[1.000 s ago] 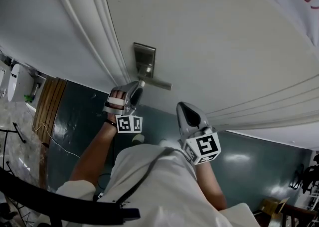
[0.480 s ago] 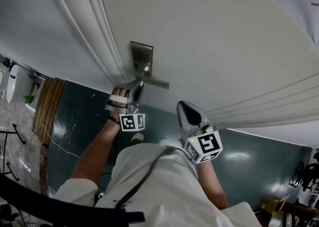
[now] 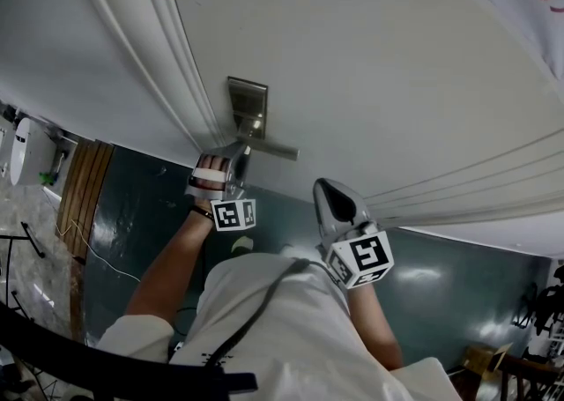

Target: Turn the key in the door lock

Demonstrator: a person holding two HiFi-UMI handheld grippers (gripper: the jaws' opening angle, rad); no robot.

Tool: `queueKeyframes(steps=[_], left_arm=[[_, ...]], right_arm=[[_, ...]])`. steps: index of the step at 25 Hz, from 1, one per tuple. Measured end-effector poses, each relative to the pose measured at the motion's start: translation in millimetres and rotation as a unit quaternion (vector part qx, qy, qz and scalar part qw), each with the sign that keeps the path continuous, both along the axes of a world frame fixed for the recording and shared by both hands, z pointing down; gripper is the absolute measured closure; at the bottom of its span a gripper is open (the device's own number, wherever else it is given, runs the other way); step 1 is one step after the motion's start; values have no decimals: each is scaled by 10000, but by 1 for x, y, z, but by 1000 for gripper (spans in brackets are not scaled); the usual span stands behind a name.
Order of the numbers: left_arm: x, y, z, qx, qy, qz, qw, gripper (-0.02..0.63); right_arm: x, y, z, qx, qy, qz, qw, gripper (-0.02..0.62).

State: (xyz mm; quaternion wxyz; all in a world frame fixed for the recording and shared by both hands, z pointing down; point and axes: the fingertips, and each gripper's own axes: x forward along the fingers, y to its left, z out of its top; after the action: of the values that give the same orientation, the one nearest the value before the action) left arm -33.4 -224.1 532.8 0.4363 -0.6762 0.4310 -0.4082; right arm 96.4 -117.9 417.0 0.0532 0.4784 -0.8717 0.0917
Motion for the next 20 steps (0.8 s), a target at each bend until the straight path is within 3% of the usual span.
queueKeyframes(steps=[7,20], left_arm=[[1,3,-1,97,91,42,9999,558],[1,1,-1,-318,489,105,9982,563]], right_arm=[[4,-4,3,-11,-25,59,10000,588],[5,-6,0,64,15,82,9999,586]])
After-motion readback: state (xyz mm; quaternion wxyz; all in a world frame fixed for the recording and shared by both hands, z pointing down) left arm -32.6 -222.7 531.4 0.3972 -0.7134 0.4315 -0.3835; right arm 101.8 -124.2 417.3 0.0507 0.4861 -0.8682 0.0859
